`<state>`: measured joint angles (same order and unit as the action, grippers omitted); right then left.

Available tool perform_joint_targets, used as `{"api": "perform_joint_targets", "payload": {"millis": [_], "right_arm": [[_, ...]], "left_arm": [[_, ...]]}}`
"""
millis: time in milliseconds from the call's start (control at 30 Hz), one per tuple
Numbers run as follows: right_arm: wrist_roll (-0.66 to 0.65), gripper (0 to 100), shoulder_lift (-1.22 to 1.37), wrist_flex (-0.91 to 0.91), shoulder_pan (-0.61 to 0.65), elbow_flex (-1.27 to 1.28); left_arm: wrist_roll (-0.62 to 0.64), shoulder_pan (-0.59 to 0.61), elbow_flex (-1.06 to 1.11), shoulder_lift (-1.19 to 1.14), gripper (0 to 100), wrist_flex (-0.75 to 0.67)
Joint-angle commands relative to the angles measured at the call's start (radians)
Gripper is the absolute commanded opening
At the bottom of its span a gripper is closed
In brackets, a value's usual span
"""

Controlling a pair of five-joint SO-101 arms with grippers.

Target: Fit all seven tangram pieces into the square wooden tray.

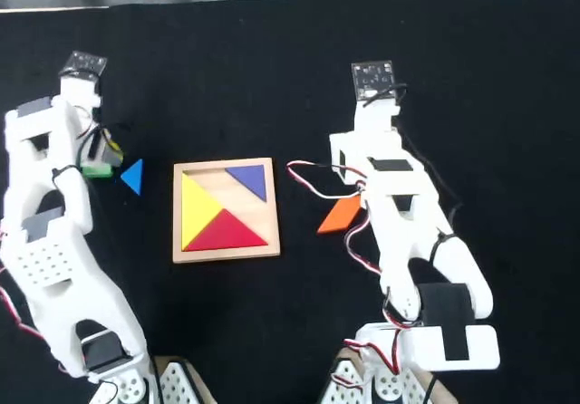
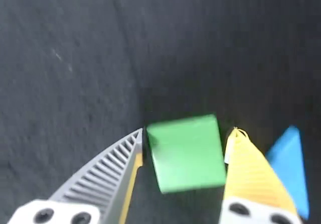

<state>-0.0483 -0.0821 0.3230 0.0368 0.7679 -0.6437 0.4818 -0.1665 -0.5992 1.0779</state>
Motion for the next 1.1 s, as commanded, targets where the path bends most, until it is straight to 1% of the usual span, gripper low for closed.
{"api": "perform_joint_targets", "payload": {"millis": [0, 133, 200, 333, 467, 533, 600, 667, 767, 933, 1067], "right_arm": [[-0.015, 2.3, 0.001, -0.023, 0.014, -0.042], [-0.015, 2.3, 0.001, -0.023, 0.014, -0.042], [-0.015, 2.3, 0.001, -0.023, 0.014, -0.042], [-0.015, 2.3, -0.001, -0.023, 0.014, -0.042], [-0.015, 2.3, -0.001, -0.023, 0.014, -0.041], [-0.017, 2.3, 0.001, -0.023, 0.014, -0.041], [-0.017, 2.3, 0.001, -0.023, 0.014, -0.041], [-0.018, 2.3, 0.001, -0.023, 0.014, -0.041], [-0.018, 2.3, 0.001, -0.023, 0.011, -0.042], [-0.02, 2.3, -0.001, -0.023, 0.012, -0.044], [-0.02, 2.4, -0.002, -0.023, 0.011, -0.044]], "left_arm": [[-0.091, 0.054, -0.002, 0.046, 26, 0.118], [-0.18, 0.07, 0.001, 0.103, 26, 0.296], [-0.193, 0.065, -0.002, 0.141, 24, 0.356], [-0.183, 0.027, -0.012, 0.273, 16, 0.376], [-0.089, -0.071, -0.01, 0.394, 14, 0.373], [-0.026, -0.134, -0.004, 0.408, 14, 0.328], [0.051, -0.18, 0.018, 0.408, 14, 0.238], [0.095, -0.205, 0.061, 0.396, 14, 0.126], [0.087, -0.228, 0.131, 0.362, 13, -0.008], [0.058, -0.271, 0.174, 0.281, 13, -0.094], [0.052, -0.263, 0.173, 0.198, 13, -0.183]]}}
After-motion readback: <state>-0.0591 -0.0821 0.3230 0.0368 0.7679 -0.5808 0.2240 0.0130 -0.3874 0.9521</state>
